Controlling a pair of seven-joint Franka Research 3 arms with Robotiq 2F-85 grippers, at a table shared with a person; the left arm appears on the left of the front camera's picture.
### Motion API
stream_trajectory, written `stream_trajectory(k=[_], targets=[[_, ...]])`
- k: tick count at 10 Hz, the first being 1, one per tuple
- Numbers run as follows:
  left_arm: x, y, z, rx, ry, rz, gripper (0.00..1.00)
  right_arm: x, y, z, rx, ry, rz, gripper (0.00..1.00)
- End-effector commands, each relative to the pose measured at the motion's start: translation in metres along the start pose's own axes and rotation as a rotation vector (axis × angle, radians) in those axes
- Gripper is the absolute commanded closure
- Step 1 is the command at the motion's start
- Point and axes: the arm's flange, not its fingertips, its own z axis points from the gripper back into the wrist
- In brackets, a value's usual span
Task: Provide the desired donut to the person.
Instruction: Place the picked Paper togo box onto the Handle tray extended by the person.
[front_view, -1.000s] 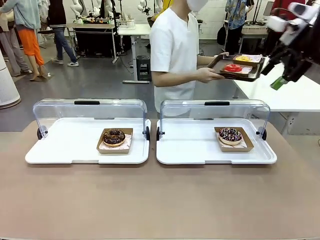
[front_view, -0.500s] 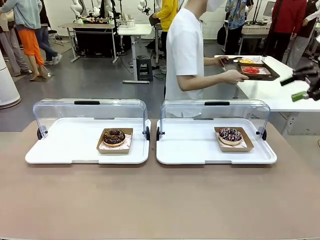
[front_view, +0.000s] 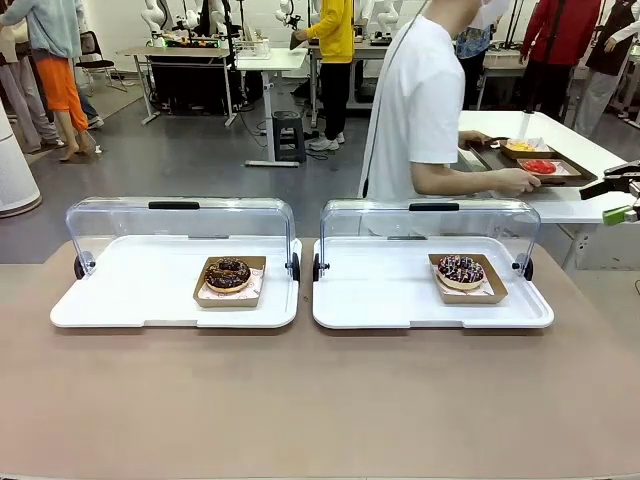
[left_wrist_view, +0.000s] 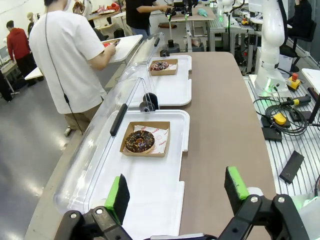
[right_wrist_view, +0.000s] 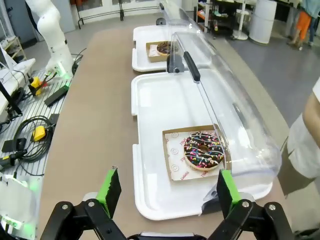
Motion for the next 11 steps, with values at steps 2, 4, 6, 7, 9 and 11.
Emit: stream_trajectory(k=[2,4,6,7,9,11], targets=[[0.001,-0.001,0.001,0.006,-0.009,-0.006,0.00,0.006,0.021,-0.003,-0.021,0.013,-0.024,0.00],[0.001,-0.001,0.001,0.006,-0.009,-0.006,0.00,0.013,0.030,-0.006,-0.029,0.033,-0.012,0.00],[0.001,-0.001,0.001,0.006,-0.009,-0.006,0.00,0.022,0.033,-0.010,-0.039,0.052,-0.009,0.00],[0.001,-0.001,0.001,0.006,-0.009,-0.006,0.00,0.029,0.034,-0.012,-0.048,0.067,0.001,0.00],[0.001,-0.001,0.001,0.006,-0.009,-0.006,0.00,0.023,0.028,-0.003,-0.032,0.030,0.020,0.00],[0.001,-0.001,0.001,0.006,-0.009,-0.006,0.00,0.023,0.028,-0.003,-0.032,0.030,0.020,0.00]])
